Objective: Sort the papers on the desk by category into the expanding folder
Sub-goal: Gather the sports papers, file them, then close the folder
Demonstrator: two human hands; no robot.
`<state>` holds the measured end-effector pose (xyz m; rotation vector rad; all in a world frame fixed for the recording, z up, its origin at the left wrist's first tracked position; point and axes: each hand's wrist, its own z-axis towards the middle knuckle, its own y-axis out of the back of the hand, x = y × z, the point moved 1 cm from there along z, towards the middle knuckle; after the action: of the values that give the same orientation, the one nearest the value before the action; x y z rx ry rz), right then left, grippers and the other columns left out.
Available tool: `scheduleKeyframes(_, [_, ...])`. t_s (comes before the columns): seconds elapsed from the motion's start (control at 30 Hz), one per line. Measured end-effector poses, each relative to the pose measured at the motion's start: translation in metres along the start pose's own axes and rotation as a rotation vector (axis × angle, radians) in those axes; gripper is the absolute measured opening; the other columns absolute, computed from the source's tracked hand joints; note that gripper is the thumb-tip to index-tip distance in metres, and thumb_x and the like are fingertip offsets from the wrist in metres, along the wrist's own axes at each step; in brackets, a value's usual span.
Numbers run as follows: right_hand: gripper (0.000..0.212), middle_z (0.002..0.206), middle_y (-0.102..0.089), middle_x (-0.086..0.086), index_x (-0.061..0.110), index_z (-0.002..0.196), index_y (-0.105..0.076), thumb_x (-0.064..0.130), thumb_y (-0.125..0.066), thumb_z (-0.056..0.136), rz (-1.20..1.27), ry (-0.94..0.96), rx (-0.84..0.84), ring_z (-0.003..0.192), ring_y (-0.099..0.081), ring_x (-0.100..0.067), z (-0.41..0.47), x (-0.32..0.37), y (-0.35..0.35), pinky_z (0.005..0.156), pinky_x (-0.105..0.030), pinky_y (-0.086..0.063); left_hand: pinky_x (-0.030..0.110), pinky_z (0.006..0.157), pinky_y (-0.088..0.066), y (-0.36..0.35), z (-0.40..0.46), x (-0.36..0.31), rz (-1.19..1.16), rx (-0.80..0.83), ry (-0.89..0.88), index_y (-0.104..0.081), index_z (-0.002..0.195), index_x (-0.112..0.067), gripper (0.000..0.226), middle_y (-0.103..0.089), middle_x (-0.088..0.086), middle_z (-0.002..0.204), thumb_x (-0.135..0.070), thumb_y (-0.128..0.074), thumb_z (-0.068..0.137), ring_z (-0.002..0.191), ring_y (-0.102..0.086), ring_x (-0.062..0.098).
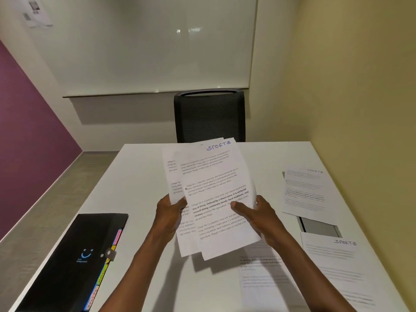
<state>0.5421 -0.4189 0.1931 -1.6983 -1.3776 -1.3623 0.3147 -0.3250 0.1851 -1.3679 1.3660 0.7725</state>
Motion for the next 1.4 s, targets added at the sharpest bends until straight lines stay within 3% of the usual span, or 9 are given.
scheduleKeyframes(0.1, [0.062,0.111,-0.059,0.007,0.017,0.117,-0.054,0.064,-0.066,0.079,-0.196,-0.001,-0.044,0.103,-0.058,-0.019,-0.005,0.005,0.016,0.082,-0.033,-0.047,0.056,0.087,-0.056,-0.003,-0.007,0.007,-0.023,-0.002,0.079,-0.066,0.119,-0.005,0.03,-0.073,0.015,0.112,-0.004,-0.068,0.089,0.101,-0.071,0.035])
scheduleKeyframes(0.23, [0.039,0.067,-0.052,0.013,0.017,0.07,-0.048,0.046,-0.07,0.084,-0.127,0.102,0.0,0.065,-0.052,-0.012,0.004,-0.002,0.032,0.061,-0.027,-0.036,0.058,0.086,-0.056,-0.006,-0.012,0.016,0.015,0.043,0.153,-0.067,0.12,-0.004,0.03,-0.072,0.02,0.112,-0.001,-0.065,0.09,0.1,-0.07,0.04])
scheduleKeyframes(0.37, [0.049,0.115,-0.07,0.007,0.019,0.118,-0.063,0.038,-0.079,0.075,0.003,0.047,0.041,0.105,-0.067,-0.013,0.02,-0.026,0.02,0.096,-0.038,-0.052,0.054,0.09,-0.055,-0.015,-0.016,0.022,0.031,0.059,0.157,-0.07,0.114,-0.006,0.023,-0.071,0.021,0.113,-0.005,-0.059,0.095,0.101,-0.069,0.04])
scheduleKeyframes(0.53, [0.016,0.103,-0.072,0.005,0.016,0.102,-0.066,0.022,-0.069,0.088,-0.016,0.147,-0.131,0.095,-0.067,-0.012,0.016,-0.035,-0.009,0.086,-0.031,-0.054,0.045,0.089,-0.057,-0.022,-0.011,0.029,-0.05,-0.105,0.196,-0.072,0.107,-0.014,0.064,-0.076,0.011,0.101,-0.067,-0.04,0.092,0.096,-0.072,0.031])
scheduleKeyframes(0.67, [0.016,0.099,-0.073,0.007,0.015,0.101,-0.066,0.019,-0.071,0.087,-0.039,0.181,-0.111,0.093,-0.068,-0.012,0.017,-0.044,-0.02,0.084,-0.036,-0.057,0.029,0.081,-0.057,-0.016,-0.012,0.033,0.178,-0.098,-0.095,-0.07,0.109,-0.021,0.017,-0.077,-0.005,0.103,-0.029,-0.063,0.095,0.102,-0.071,0.02])
scheduleKeyframes(0.8, [0.029,0.1,-0.068,0.015,0.022,0.115,-0.063,0.012,-0.068,0.088,-0.031,0.22,-0.046,0.088,-0.063,0.008,0.019,-0.033,-0.027,0.068,-0.008,-0.05,0.033,0.089,-0.055,0.002,-0.01,0.033,0.284,-0.121,-0.209,-0.068,0.117,-0.021,0.022,-0.075,-0.007,0.108,-0.022,-0.065,0.095,0.103,-0.07,0.014])
scheduleKeyframes(0.9, [0.027,0.099,-0.068,0.018,0.025,0.112,-0.063,0.011,-0.067,0.088,0.001,0.247,-0.032,0.082,-0.062,0.014,0.022,-0.025,-0.038,0.066,-0.005,-0.048,0.03,0.089,-0.054,0.015,-0.009,0.027,0.28,-0.144,-0.243,-0.066,0.12,-0.02,0.025,-0.074,-0.008,0.111,-0.023,-0.066,0.095,0.103,-0.069,0.008])
scheduleKeyframes(1.23, [0.036,0.107,-0.071,0.007,0.017,0.119,-0.064,0.011,-0.072,0.084,-0.011,0.093,0.074,0.098,-0.067,-0.01,0.028,-0.075,-0.103,0.069,-0.011,-0.052,0.028,0.084,-0.056,0.08,-0.018,0.075,0.355,-0.16,-0.033,-0.067,0.11,-0.026,0.03,-0.075,-0.008,0.104,-0.018,-0.078,0.084,0.093,-0.07,0.004])
scheduleKeyframes(1.4, [0.032,0.103,-0.072,0.013,0.024,0.115,-0.064,0.012,-0.071,0.086,-0.004,0.065,0.051,0.092,-0.069,-0.004,0.031,-0.076,-0.124,0.07,-0.012,-0.053,0.019,0.072,-0.054,0.092,-0.012,0.085,0.378,-0.196,-0.015,-0.069,0.102,-0.03,0.021,-0.075,-0.014,0.095,-0.02,-0.078,0.084,0.088,-0.07,0.001])
